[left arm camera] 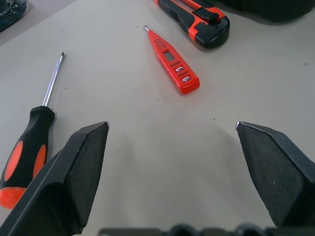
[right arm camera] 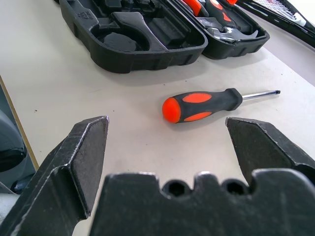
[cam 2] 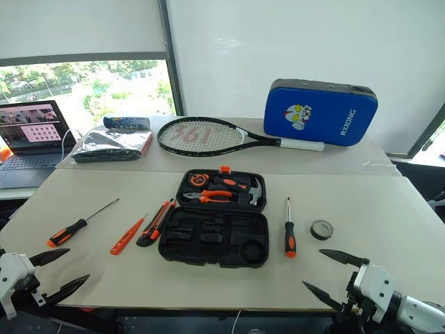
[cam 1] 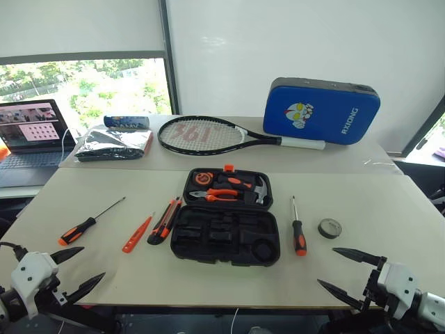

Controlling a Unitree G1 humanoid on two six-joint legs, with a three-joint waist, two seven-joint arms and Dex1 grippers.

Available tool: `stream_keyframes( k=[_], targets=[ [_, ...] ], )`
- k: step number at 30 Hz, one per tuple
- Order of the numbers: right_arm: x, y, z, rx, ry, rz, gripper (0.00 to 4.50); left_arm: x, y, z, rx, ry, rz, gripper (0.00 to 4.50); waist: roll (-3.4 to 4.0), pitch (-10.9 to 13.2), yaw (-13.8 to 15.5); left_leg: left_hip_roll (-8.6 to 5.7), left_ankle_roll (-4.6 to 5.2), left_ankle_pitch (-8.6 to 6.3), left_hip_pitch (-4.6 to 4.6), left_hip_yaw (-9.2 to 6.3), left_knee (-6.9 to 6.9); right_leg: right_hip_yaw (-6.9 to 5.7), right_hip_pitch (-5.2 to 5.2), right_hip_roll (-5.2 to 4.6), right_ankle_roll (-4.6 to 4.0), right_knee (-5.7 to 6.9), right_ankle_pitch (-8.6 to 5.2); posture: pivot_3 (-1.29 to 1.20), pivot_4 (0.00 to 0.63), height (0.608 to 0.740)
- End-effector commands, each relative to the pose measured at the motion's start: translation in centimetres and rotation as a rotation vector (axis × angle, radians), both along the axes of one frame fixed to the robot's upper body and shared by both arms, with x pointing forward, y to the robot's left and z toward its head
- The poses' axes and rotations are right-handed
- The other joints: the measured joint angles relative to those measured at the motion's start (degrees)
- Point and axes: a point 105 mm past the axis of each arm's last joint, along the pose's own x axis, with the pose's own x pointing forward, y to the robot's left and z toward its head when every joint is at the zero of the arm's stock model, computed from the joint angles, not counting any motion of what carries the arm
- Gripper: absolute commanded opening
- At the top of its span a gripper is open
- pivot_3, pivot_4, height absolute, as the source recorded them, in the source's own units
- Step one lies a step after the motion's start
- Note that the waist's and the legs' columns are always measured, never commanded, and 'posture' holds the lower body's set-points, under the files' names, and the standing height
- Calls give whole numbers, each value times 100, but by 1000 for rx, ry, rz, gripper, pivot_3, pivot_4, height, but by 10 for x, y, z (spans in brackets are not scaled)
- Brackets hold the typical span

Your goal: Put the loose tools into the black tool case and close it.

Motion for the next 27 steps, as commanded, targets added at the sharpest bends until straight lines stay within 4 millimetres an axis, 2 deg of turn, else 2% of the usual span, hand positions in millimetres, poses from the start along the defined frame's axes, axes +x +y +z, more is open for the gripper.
stream_keyframes(
  k=[1, 8, 11, 14, 16, 19, 21, 23, 27],
  targets=[
    [1, 5, 8, -5, -42, 29, 4433, 3, -5, 10, -15, -41, -9, 4444, 0, 0, 0, 0, 0, 0, 0, 0, 0, 0, 0, 0, 0, 0, 0, 0, 150, 740],
    [6, 17, 14, 53, -81, 69, 4433, 4, -5, 15, -61, -39, 3, 4444, 0, 0, -4, 0, 0, 0, 1, 0, 0, 0, 0, 0, 0, 2, 0, 0, 150, 740],
    [8, 31, 29, 164, -135, 113, 4433, 3, -1, 17, -111, -27, 33, 4444, 0, 0, -6, 0, 0, 0, 1, -1, -1, -1, 0, 2, -1, 2, 0, 0, 150, 740],
    [8, 46, 43, 289, -98, 163, 4433, -2, 16, 24, -233, -9, 135, 4444, 0, 0, -25, 6, 0, 0, 1, -3, 0, -1, 0, 1, -2, 5, 0, 0, 150, 740],
    [7, 60, 55, 326, -138, 219, 4433, -13, 29, 21, -308, 41, 227, 4444, -1, 0, -41, 15, 0, 0, 2, -4, 0, -1, -3, 2, -2, 10, 0, 0, 150, 740],
    [7, 77, 69, 362, -221, 263, 4433, -32, 47, 8, -333, 145, 368, 4444, -2, 0, -57, 18, 0, 0, 6, -7, -1, -3, -3, 2, -4, 9, -2, 0, 150, 740],
    [6, 87, 75, 391, -255, 285, 4433, -41, 64, 2, -312, 160, 481, 4444, -1, 1, -36, 17, 0, -1, 6, -10, -1, -3, -4, 2, -1, 9, -5, 0, 150, 740],
    [5, 95, 80, 414, -298, 300, 4433, -49, 77, -2, -368, 174, 571, 4444, -4, 0, 1, 13, 0, -1, 5, -7, 0, -5, -4, 1, -2, 9, -5, 0, 150, 740],
    [-1, 105, 79, 461, -243, 340, 4433, -52, 81, 0, -426, 204, 602, 4444, -29, -15, 35, 13, 0, 0, 4, -13, 1, -15, -2, -4, -5, 9, -6, 0, 150, 740]
  ],
)
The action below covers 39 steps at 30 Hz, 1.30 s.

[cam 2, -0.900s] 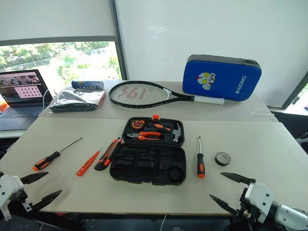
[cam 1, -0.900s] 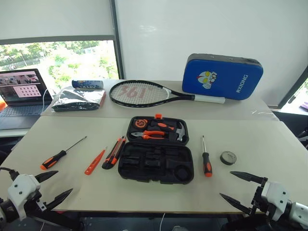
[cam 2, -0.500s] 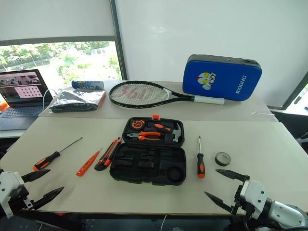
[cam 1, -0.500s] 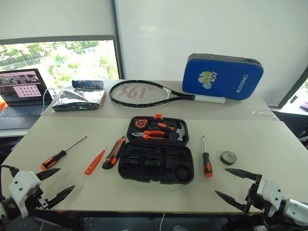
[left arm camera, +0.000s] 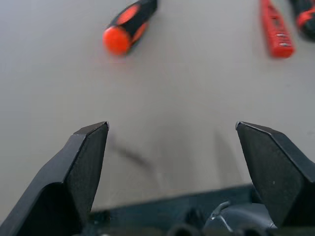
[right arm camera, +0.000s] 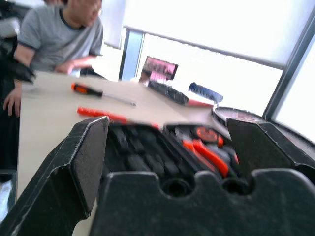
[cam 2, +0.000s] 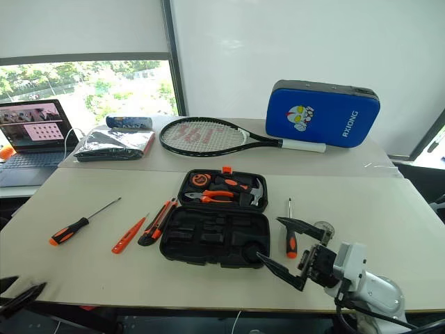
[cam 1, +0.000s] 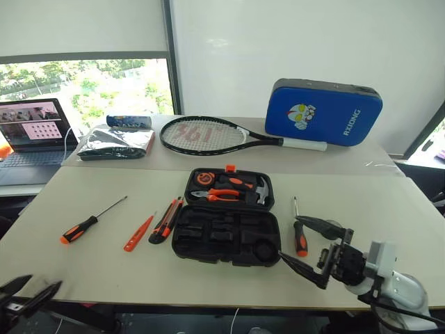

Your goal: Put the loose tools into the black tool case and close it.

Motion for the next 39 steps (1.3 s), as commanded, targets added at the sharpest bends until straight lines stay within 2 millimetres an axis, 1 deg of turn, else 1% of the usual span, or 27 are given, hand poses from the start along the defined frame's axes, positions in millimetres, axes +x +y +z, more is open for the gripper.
stream_keyframes(
  k=[1, 2, 4, 6, 7, 8, 9, 11, 12, 15, 20, 22, 23, 26, 31, 32, 33, 35, 36, 37, 38, 39],
  targets=[
    [-9, 7, 7, 1, -22, 34, 4433, 7, 6, 17, 2, -42, 22, 4444, -8, -5, 17, -1, 0, 0, 0, 0, 0, -1, 1, -3, 0, 0, 0, 0, 150, 740],
    [-10, 8, 7, -6, -30, 39, 4433, 12, 7, 22, 5, -59, 21, 4444, -14, -9, 23, -3, 0, 0, 0, 0, 0, -1, 2, -5, 0, 0, 0, 0, 150, 740],
    [-9, 10, 7, -24, -45, 34, 4433, 30, 9, 34, 40, -71, -12, 4444, -21, -13, 42, -1, -1, 0, 0, -2, 0, -5, 1, -3, -3, 1, 1, 0, 150, 740],
    [-6, 9, 5, -30, -35, 29, 4433, 52, 8, 40, 96, -29, -83, 4444, -30, -18, 76, -1, -3, 2, 3, -6, 0, -17, 0, 4, -12, 4, 2, 0, 150, 740],
    [-4, 9, 5, -29, -30, 26, 4433, 60, 8, 43, 120, -11, -106, 4444, -36, -22, 94, -1, -4, 3, 6, -8, 0, -25, 1, 9, -16, 5, 3, 0, 150, 740],
    [-3, 9, 3, -38, -24, 29, 4433, 73, 3, 49, 123, -3, -154, 4444, -37, -23, 95, -1, -7, 5, 9, -10, 0, -31, 2, 11, -17, 4, 2, 0, 150, 740],
    [-2, 7, 3, -43, -22, 27, 4433, 86, 1, 56, 142, 0, -176, 4444, -33, -22, 111, -1, -8, 5, 13, -7, 0, -29, 4, 10, -17, 3, 2, 0, 150, 740],
    [0, 6, 2, -57, -18, 22, 4433, 111, 5, 65, 193, 22, -191, 4444, -33, -20, 132, -8, -8, 6, 17, -6, 0, -30, 0, 6, -15, 3, 1, 0, 150, 740],
    [1, 5, 2, -61, -17, 20, 4433, 120, 7, 67, 211, 40, -192, 4444, -33, -20, 132, -8, -9, 6, 15, -5, 0, -30, 5, 7, -15, 4, 2, 0, 150, 740],
    [2, 4, 2, -70, -9, 10, 4433, 144, 1, 66, 240, 100, -253, 4444, -46, -28, 110, -9, -9, 6, 6, -5, -5, -30, 2, 9, -24, 3, 6, 0, 150, 740],
    [0, 4, 3, -75, -1, -2, 4433, 171, -8, 57, 260, 191, -319, 4444, -41, -25, 77, -8, -14, -1, -23, -9, -10, -29, -25, 26, -25, 9, 6, 0, 150, 740],
    [-2, 3, 2, -77, 5, -11, 4500, 176, -13, 48, 261, 250, -355, 3923, -41, -25, 94, -8, -13, -1, -37, -12, -10, -30, -39, 28, -25, 11, 6, 0, 150, 740],
    [-2, 1, 2, -80, 6, -16, 4500, 176, -15, 44, 267, 280, -372, 3758, -41, -25, 100, -9, -13, -1, -41, -12, -9, -30, -42, 28, -25, 11, 6, 0, 150, 740],
    [-3, -2, 0, -83, 9, -32, 4500, 177, -15, 35, 282, 337, -393, 2617, -42, -25, 94, -10, -13, -1, -42, -11, -6, -28, -41, 27, -24, 10, 5, 0, 150, 740],
    [-6, -7, -2, -89, 12, -56, 4500, 173, -14, 33, 281, 356, -444, 926, -42, -26, 119, -9, -14, -1, -39, -13, 4, -29, -36, 27, -22, 20, 5, 0, 150, 740],
    [-6, -8, -3, -91, 13, -61, 4500, 173, -13, 35, 281, 341, -451, 813, -42, -26, 116, -9, -14, -1, -39, -13, 5, -29, -35, 27, -22, 20, 5, 0, 150, 740],
    [-6, -9, -3, -94, 13, -68, 4500, 178, -16, 43, 292, 277, -476, 800, -42, -26, 114, -9, -14, -1, -38, -12, 6, -28, -35, 27, -22, 20, 5, 0, 150, 740],
    [-6, -13, -4, -97, 14, -88, 4500, 188, -30, 65, 290, 116, -563, 799, -44, -25, 124, -9, -14, -1, -39, -14, 8, -29, -35, 27, -22, 22, 5, 0, 150, 740],
    [-6, -16, -4, -101, 15, -98, 4500, 193, -41, 79, 277, 22, -616, 799, -45, -25, 124, -8, -14, -1, -41, -16, 9, -31, -36, 27, -22, 23, 5, 0, 150, 740],
    [-7, -20, -5, -107, 18, -117, 4500, 199, -60, 96, 254, -63, -705, 799, -47, -25, 141, -8, -14, -1, -42, -16, 9, -31, -36, 27, -23, 23, 5, 0, 150, 740],
    [-8, -24, -5, -114, 21, -131, 4500, 202, -76, 109, 241, -121, -785, 799, -49, -23, 181, -9, -14, -1, -44, -18, 12, -33, -36, 26, -23, 23, 5, 0, 150, 740],
    [-9, -29, -6, -120, 26, -149, 4500, 203, -97, 121, 234, -170, -893, 799, -50, -23, 218, -12, -16, 0, -54, -26, 20, -44, -36, 21, -22, 24, 5, 0, 150, 740]
  ],
)
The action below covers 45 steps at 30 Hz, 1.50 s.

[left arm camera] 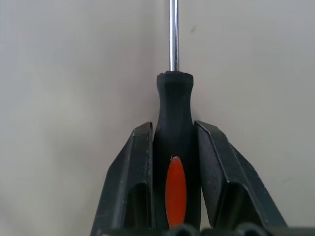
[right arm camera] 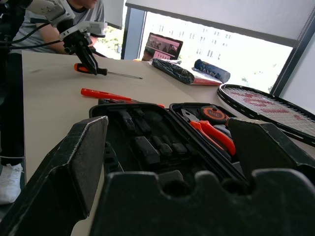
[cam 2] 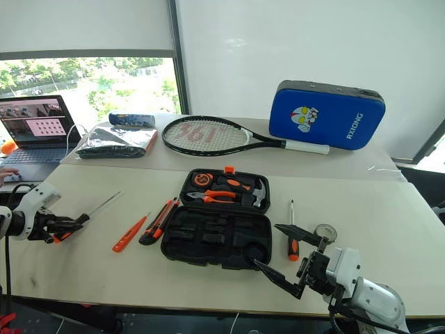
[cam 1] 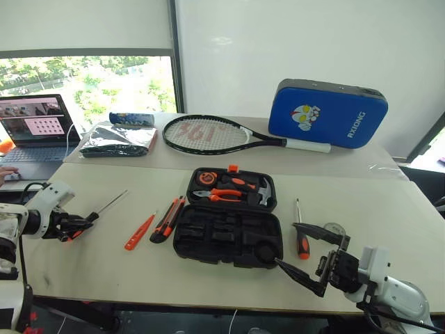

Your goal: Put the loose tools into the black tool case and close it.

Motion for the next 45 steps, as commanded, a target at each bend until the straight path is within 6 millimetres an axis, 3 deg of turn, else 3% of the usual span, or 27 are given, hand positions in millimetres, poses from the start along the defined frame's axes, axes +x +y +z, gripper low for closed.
stream_keyframes(
  k=[1, 3, 6, 8, 11, 14, 22, 30, 40, 45],
  targets=[
    [-5, -14, 11, -35, -62, -51, 4500, 10, -61, 65, -81, -215, -350, 799, -1, 0, 83, -1, 0, 0, -6, -5, 8, -6, 0, -1, 1, -1, 1, 0, 150, 740],
    [-9, -24, 8, -52, -49, -85, 4500, -1, -107, 72, -107, -119, -557, 799, -1, 0, 94, -6, -1, 0, -5, -9, 12, -9, 14, -7, 9, -11, 4, 0, 150, 740],
    [-14, -39, 0, -69, -22, -143, 4500, 0, -163, 64, 58, -104, -790, 799, 7, -2, 105, -13, 0, 0, 2, -15, 10, -8, 31, -15, 19, -20, 0, 0, 150, 740],
    [-16, -42, -3, -69, -14, -163, 4500, 7, -182, 59, 135, -118, -837, 799, 14, -6, 93, -18, 1, -1, 8, -15, 10, -5, 39, -16, 20, -22, 0, 0, 150, 740],
    [-18, -41, -4, -56, -21, -179, 4500, 24, -229, 48, 224, -155, -908, 799, 16, -4, 23, -15, 1, 0, 14, -15, 9, 4, 39, -4, 18, -16, 1, 0, 150, 740],
    [-18, -37, -4, -40, -32, -186, 4500, 39, -251, 32, 333, -174, -914, 799, 18, -4, -88, -15, 2, 0, 14, -19, 10, 11, 37, 4, 17, -15, 2, 0, 150, 740],
    [-22, -29, -2, -7, -52, -224, 4500, 52, -267, 2, 495, -132, -894, 799, 26, 0, -176, -16, 7, -2, 10, -18, 4, 26, 28, 10, 19, -16, 1, 0, 150, 740],
    [-25, -24, -1, 0, -57, -245, 4500, 46, -260, -13, 543, -63, -932, 799, 29, -2, -106, -17, 6, -2, 19, -16, 8, 27, 36, 9, 24, -15, 2, 0, 150, 740],
    [-26, -23, -3, -2, -56, -249, 4500, 32, -266, -17, 495, -43, -942, 799, 32, -4, -111, -15, 10, -5, 16, -15, 5, 31, 34, 10, 23, -19, 0, 0, 150, 740],
    [-25, -22, -3, -5, -53, -248, 4500, 28, -276, -6, 445, -103, -946, 799, 33, -4, -98, -15, 10, -5, 16, -15, 5, 31, 34, 10, 23, -18, 0, 0, 150, 740]
  ],
)
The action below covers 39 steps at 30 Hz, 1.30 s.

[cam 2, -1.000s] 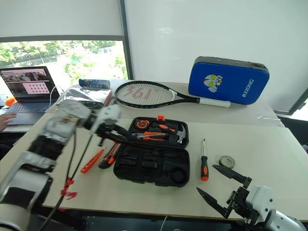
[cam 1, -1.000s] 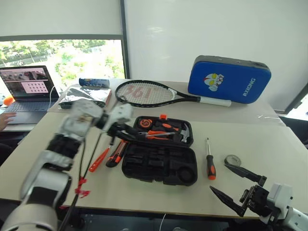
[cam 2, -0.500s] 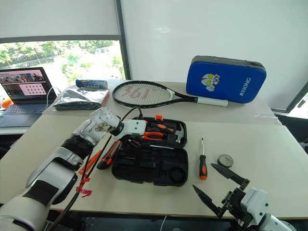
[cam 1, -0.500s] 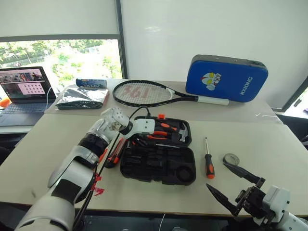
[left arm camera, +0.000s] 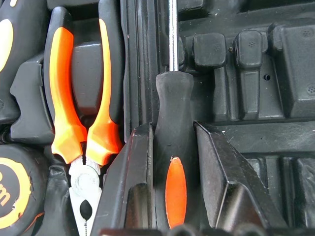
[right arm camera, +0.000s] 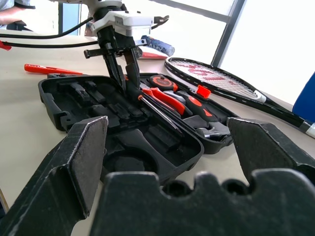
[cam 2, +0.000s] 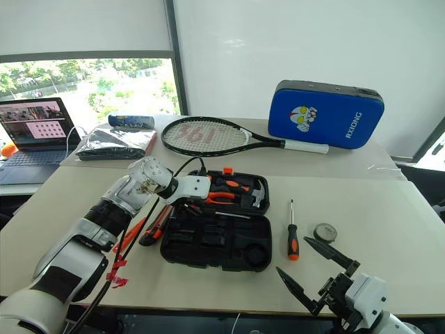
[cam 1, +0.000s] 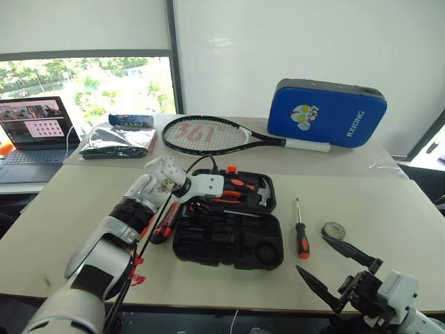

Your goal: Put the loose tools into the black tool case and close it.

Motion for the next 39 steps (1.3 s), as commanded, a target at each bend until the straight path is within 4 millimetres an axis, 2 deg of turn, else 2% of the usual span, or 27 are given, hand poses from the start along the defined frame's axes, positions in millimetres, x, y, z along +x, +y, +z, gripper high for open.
stream_keyframes(
  k=[1, 6, 13, 23, 26, 30, 39],
  targets=[
    [-2, 3, 10, -7, -54, 8, 4500, -7, -12, 7, -62, -8, -37, 799, 1, 0, 17, 0, 0, 0, 0, 0, 0, 0, 0, 0, 0, 0, 0, 0, 150, 740],
    [-2, 4, 10, -9, -50, 5, 4500, -8, -17, 17, -124, -19, -32, 799, 2, 2, 48, 0, -1, 1, -2, 0, 4, -1, 0, -1, 0, 2, 1, 0, 150, 740],
    [-3, 4, 12, -8, -48, 4, 4500, -5, -2, 4, -59, -19, 18, 799, 7, 2, 42, 0, 0, 1, 0, 0, 3, 0, 0, 0, -1, 3, 1, 0, 150, 740],
    [-3, 4, 14, -12, -50, 5, 4500, -3, 2, -14, -9, 11, 64, 799, 7, 1, 54, -1, -1, 1, 1, -1, 4, -1, 2, -1, 0, 3, 1, 0, 150, 740],
    [-2, 5, 14, -12, -52, 8, 4500, -8, 5, -21, 19, 47, 53, 799, 12, -1, 56, -2, -1, 1, 7, -1, 6, -1, 10, -1, 0, 4, 1, 0, 150, 740],
    [-1, 5, 15, -12, -55, 5, 4500, -14, 5, -22, 25, 66, 31, 799, 15, -3, 38, 0, -2, 2, 9, -1, 6, -2, 9, 1, 0, 6, 1, 0, 150, 740],
    [1, 6, 14, -4, -56, 10, 4500, 0, 0, -21, -12, 20, 104, 799, 18, -4, 62, -2, -2, 2, 8, -1, 7, 0, 11, -1, 0, 5, 1, 0, 150, 740]
  ],
)
